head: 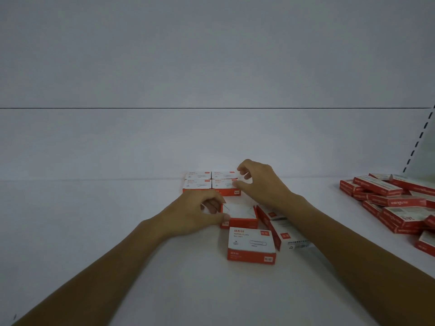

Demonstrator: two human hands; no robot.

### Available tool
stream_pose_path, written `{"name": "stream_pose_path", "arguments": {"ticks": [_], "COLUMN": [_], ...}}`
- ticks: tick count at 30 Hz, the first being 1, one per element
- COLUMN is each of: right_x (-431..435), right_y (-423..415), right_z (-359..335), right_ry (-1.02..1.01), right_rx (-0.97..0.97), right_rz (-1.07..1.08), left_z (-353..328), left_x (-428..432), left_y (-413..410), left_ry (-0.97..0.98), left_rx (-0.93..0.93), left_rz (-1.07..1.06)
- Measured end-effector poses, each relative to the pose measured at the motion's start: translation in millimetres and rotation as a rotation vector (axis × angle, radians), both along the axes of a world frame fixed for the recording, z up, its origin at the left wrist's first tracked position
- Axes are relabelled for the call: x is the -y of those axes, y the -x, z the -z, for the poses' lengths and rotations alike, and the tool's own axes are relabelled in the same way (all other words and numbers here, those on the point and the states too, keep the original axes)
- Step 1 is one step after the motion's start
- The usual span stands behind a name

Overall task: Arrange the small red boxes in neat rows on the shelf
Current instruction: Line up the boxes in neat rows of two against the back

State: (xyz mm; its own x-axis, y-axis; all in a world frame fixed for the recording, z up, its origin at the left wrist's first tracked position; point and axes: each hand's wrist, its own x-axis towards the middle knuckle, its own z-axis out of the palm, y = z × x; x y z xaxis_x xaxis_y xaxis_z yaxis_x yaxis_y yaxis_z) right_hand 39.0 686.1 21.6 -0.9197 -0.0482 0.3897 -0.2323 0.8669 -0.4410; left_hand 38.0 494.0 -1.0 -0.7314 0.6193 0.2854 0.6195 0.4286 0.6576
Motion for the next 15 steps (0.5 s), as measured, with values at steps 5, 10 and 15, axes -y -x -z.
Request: {"name": "stream_pose_path", "arguments": {"ticks": [5,10,15], "right_x": [5,15,23], "right_y": [-20,-33,-28], "right_z": [-13,-15,-8], "right_ry": [0.092,0.148,0.023], "right_rx": [-0.099,0.029,-0.152], "right_rz": [-0.237,-0.42,-0.431], "left_z": [-3,-11,-11], "left_x": [7,12,11], "left_y": [4,5,5], "left_ry": [-0.009,-0.278,-0.327], "left_rx": [-0.031,0.076,0.152], "left_rz": [-0.182,-0.397,-0.462]}}
